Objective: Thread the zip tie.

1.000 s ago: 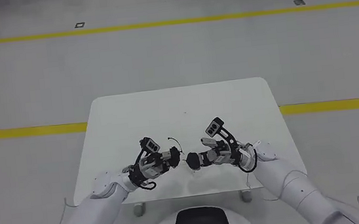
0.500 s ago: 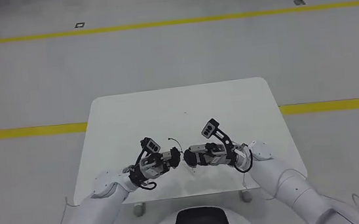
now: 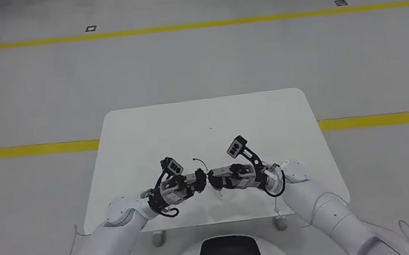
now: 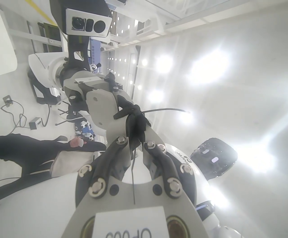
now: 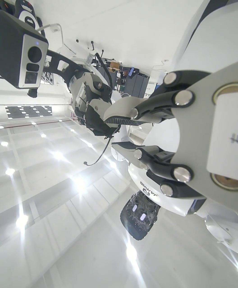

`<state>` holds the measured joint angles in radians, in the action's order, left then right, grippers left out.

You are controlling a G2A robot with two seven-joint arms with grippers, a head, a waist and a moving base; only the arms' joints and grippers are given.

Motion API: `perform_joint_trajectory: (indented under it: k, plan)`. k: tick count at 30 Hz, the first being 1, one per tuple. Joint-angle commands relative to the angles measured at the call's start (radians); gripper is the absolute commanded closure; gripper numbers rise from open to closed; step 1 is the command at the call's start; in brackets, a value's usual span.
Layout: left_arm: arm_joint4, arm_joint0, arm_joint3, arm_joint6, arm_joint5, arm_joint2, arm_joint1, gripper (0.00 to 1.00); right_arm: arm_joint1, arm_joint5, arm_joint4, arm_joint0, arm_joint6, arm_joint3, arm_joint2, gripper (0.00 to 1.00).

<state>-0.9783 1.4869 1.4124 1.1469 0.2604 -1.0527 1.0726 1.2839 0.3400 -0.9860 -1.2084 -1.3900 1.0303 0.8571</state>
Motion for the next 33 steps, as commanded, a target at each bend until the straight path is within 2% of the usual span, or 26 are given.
perform_joint_trajectory:
  k: [1,5,22,33]
  plan:
    - [0.002,0.001,0.001,-0.001,0.0,0.001,0.0,1.0,0.001,0.0,0.002,-0.001,0.0,-0.001,0.001,0.84]
    - [0.006,0.001,0.003,-0.003,-0.001,0.002,0.0,1.0,0.002,0.0,0.005,-0.002,0.0,-0.002,0.004,0.89]
    - [0.017,0.008,0.013,-0.002,0.002,-0.002,-0.003,1.0,0.01,0.0,0.013,-0.003,0.0,-0.009,0.011,0.89]
    - [0.022,0.011,0.016,-0.003,0.004,-0.003,-0.004,1.0,0.014,0.0,0.021,-0.004,0.0,-0.011,0.014,0.94]
